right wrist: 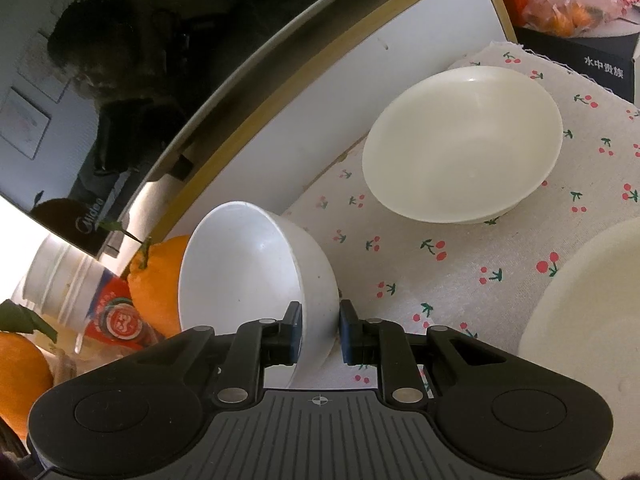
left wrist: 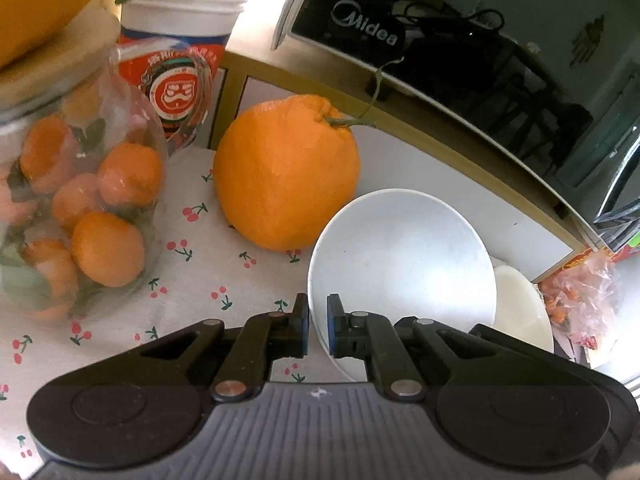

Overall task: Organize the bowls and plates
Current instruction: 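Close both grippers on the white bowl's rim, then lift the white bowl with both grippers and carry it beside the plate stack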

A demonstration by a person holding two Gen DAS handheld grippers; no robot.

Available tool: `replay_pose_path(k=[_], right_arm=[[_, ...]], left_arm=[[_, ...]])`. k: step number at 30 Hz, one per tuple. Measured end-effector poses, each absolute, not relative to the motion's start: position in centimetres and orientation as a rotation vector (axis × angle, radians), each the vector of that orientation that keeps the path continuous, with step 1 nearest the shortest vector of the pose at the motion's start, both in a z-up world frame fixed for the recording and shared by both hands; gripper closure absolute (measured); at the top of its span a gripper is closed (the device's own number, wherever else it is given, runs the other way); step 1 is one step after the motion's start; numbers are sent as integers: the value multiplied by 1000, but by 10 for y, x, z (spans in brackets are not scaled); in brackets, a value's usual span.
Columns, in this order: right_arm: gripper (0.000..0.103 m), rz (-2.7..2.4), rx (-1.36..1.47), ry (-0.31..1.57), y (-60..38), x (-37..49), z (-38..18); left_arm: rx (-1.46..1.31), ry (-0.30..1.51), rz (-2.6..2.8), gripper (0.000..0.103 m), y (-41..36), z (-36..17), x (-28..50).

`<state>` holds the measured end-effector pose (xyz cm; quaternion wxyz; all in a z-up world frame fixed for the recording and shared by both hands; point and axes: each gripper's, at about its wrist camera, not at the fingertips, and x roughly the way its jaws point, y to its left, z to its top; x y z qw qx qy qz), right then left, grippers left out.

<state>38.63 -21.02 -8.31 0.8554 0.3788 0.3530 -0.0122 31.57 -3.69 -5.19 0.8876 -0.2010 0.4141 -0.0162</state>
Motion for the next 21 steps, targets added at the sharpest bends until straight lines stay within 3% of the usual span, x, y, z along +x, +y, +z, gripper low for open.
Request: replay_pose_path(k=[21], right_arm=[[84, -41, 786, 761, -219, 351, -42]], left_arm=[[-399, 875, -100, 94, -39, -23, 293]])
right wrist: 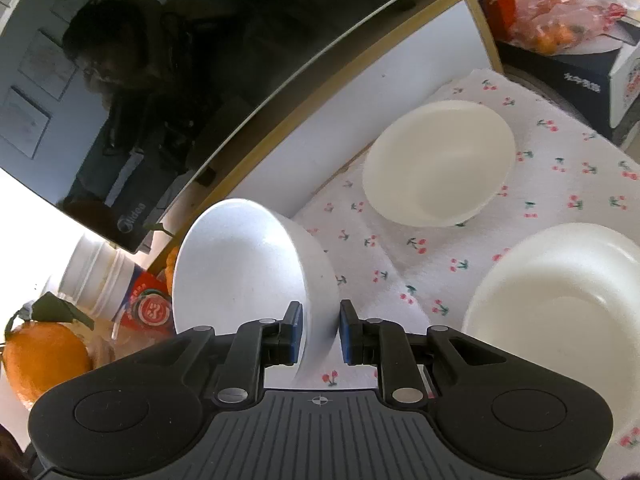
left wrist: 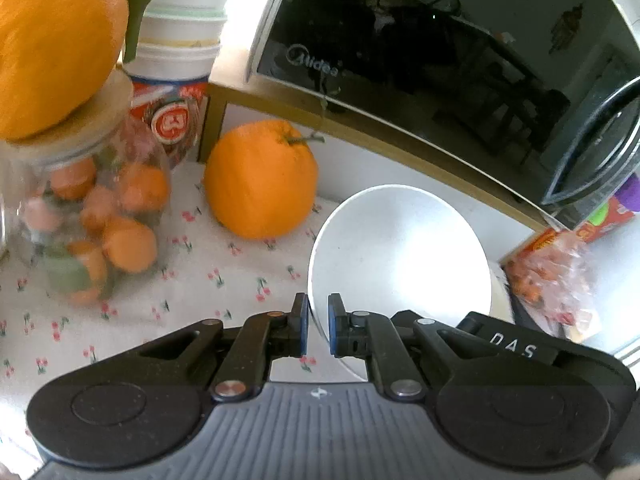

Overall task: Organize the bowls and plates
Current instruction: 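Lift the white bowl with both grippers and carry it beside the plate stack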

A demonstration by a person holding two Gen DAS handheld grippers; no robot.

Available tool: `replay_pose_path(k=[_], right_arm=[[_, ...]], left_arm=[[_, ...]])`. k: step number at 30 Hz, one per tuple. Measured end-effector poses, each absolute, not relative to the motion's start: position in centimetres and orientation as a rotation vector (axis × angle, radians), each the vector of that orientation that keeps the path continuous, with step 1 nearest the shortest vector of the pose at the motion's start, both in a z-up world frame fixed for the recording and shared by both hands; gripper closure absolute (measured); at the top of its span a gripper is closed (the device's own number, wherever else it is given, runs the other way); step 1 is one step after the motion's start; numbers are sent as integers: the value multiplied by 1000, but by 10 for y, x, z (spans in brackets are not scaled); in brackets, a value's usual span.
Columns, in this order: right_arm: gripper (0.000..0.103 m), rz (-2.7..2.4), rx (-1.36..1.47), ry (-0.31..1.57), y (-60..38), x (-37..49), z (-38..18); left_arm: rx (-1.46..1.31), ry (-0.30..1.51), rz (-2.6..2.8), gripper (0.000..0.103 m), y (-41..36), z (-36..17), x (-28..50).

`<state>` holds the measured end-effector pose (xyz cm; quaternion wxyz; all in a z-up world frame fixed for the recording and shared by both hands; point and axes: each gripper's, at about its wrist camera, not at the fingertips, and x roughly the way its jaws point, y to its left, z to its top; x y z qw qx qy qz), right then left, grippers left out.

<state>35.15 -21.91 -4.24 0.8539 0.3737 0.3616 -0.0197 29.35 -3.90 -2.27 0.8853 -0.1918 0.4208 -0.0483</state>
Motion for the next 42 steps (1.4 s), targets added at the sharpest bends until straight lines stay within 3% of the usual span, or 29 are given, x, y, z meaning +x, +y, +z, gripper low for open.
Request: replay_pose_path(k=[42], right_arm=[[84, -193, 777, 834, -264, 186, 7]], left_arm=[[-283, 1028, -404, 94, -85, -2, 180]])
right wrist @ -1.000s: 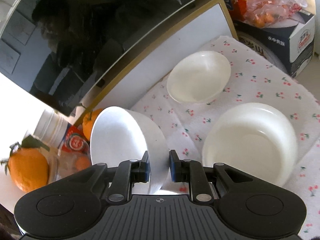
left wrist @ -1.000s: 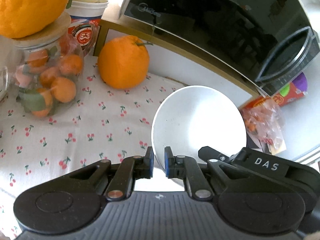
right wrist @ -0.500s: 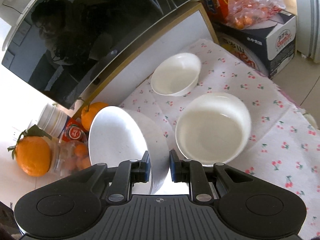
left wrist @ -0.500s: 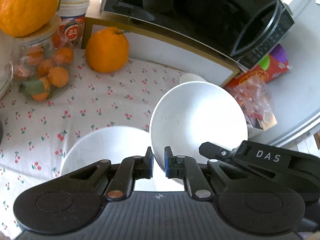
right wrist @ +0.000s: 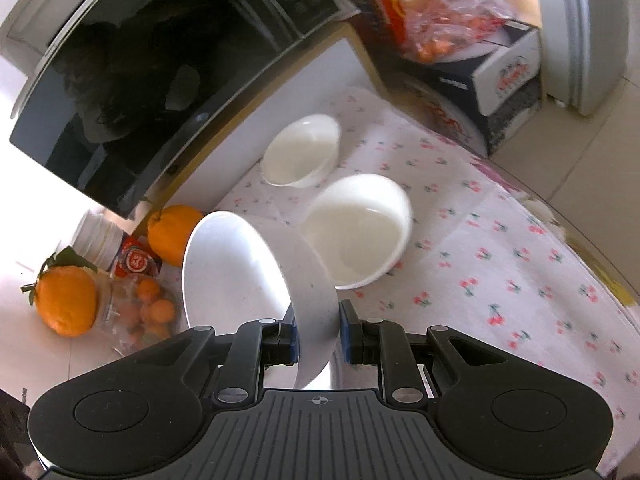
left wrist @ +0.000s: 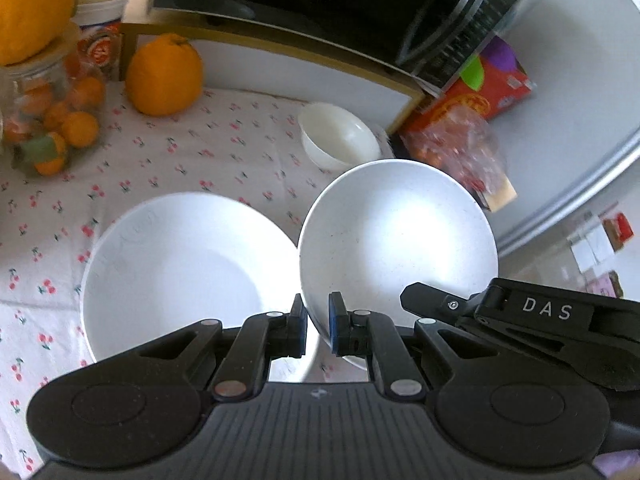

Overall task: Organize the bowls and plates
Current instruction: 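Lift the white bowl with both grippers and carry it beside the plate stack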

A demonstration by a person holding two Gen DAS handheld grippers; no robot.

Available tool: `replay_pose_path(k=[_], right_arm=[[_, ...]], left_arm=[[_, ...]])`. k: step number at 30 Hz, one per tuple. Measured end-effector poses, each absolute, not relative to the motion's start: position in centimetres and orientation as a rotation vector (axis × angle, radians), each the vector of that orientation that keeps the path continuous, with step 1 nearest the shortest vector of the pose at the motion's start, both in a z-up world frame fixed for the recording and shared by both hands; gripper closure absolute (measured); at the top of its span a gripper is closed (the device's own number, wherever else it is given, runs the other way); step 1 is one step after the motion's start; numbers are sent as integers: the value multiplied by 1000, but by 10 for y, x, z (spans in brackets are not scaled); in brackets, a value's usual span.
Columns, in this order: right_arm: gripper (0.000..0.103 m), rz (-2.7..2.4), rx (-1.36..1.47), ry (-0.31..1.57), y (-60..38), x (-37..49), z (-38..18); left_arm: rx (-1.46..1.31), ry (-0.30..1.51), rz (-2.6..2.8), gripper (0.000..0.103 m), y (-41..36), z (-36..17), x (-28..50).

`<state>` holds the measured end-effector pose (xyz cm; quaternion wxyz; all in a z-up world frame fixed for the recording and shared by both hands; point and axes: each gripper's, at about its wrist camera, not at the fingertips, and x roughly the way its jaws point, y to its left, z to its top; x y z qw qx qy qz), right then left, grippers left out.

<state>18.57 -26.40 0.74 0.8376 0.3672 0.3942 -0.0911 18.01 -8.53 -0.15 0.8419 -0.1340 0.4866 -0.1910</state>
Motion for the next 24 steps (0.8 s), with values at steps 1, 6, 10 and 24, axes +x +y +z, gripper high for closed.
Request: replay_pose_path(k=[1, 6, 10, 24], right_arm=[[84, -201, 788, 836, -267, 181, 6], [84, -237, 836, 831, -278, 156, -1], [83, -246, 895, 830, -289, 137, -12], [83, -289, 950, 1013, -316, 135, -63]], left_arm=[[-274, 1030, -409, 94, -88, -1, 177], [-239, 1061, -458, 93, -100, -6, 164], [-229, 1082, -485, 93, -107, -10, 158], [-164, 1161, -504, 92, -132, -34, 150]])
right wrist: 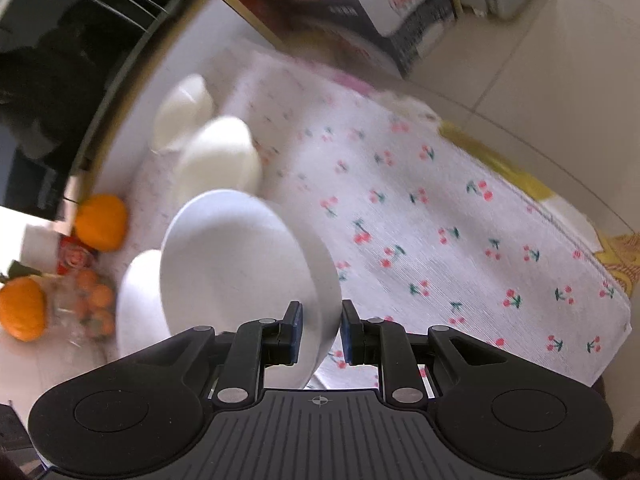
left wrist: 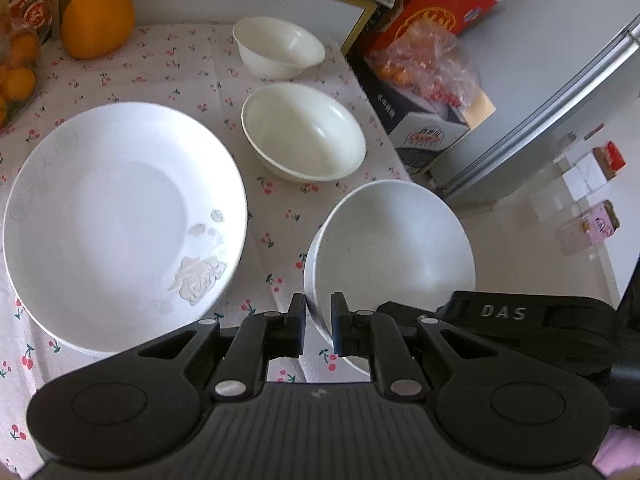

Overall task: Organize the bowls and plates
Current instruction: 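Lift the white bowl with both grippers and carry it beside the plate stack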

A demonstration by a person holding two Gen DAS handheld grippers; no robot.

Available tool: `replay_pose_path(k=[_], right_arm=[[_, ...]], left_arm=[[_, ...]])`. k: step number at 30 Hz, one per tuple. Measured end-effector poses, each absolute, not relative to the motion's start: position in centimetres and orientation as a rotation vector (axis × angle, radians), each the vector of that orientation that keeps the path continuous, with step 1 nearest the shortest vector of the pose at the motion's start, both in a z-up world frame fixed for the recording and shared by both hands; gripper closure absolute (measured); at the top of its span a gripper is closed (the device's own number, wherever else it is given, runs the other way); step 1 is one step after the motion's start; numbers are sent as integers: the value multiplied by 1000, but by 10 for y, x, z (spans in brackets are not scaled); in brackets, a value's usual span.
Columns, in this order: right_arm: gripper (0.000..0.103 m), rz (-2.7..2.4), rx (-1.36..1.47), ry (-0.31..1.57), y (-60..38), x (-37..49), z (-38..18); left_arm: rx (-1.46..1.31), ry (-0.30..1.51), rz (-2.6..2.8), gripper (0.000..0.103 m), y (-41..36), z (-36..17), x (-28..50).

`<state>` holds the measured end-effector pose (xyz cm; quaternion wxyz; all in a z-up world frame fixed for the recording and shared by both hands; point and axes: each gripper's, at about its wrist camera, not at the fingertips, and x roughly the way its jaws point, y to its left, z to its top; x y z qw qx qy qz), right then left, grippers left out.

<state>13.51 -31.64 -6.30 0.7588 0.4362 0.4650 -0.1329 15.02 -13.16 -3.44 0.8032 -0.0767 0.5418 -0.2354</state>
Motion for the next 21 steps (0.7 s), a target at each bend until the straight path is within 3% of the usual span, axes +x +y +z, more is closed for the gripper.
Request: replay_pose_path(k=[15, 21], right_arm=[[80, -281, 902, 1105, -307, 151, -83], [79, -289, 904, 1119, -311, 153, -87]], left_arm=[[-169, 1214, -460, 90, -127, -46, 155], [-149, 1197, -467, 84, -130, -43, 156]])
